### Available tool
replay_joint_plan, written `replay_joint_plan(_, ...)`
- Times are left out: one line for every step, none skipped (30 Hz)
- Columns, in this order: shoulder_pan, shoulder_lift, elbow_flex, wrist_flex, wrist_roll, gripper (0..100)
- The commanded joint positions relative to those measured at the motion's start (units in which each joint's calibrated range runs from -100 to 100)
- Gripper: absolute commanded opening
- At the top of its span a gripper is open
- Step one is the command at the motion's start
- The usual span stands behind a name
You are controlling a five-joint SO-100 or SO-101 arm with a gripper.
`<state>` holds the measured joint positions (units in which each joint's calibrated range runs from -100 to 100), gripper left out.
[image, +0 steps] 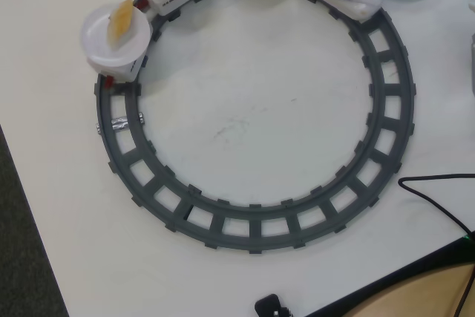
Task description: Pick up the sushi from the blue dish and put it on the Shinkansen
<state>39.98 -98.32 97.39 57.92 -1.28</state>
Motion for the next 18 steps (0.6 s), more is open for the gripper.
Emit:
replay_joint_plan(-0.45,-0.52,-0.17,0.06,-0.4,26)
replay_joint_plan(-0.45,-0.52,-0.17,0.06,-0.4,26)
replay_joint_plan(-0.45,-0.52,-0.17,0.06,-0.4,26)
replay_joint_plan(-0.45,-0.52,-0.17,0.06,-0.4,26)
replay_joint_plan(-0.45,-0.52,-0.17,0.06,-0.4,26)
replay_joint_plan(-0.45,-0.52,-0.17,0.06,-0.4,26)
replay_joint_plan(-0.45,-0.52,-0.17,0.06,-0.4,26)
replay_joint_plan(-0.45,-0.52,-0.17,0.06,-0.4,26)
replay_joint_plan(-0.45,-0.52,-0.17,0.06,-0.4,26)
replay_joint_plan(-0.45,-0.52,-0.17,0.06,-0.4,26)
replay_joint_plan(-0.45,-0.52,-0.26,0.06,-0.03,26)
replay_joint_plan(-0.19,-0.1,-0.53,0.06,0.02,26)
replay_joint_plan(0.16,0.07,-0.62,-0.11,0.07,26)
replay_joint_plan(0.08,0.82,-0.71,-0.37,0.07,26)
replay_joint_plan(-0.28,2.24,-1.43,-0.54,0.07,26)
replay_joint_plan(-0.28,4.5,-3.22,-1.05,0.13,26)
replay_joint_plan(0.16,7.33,-5.83,-1.73,0.13,26)
replay_joint_plan(0.16,10.93,-8.88,-2.5,0.13,26)
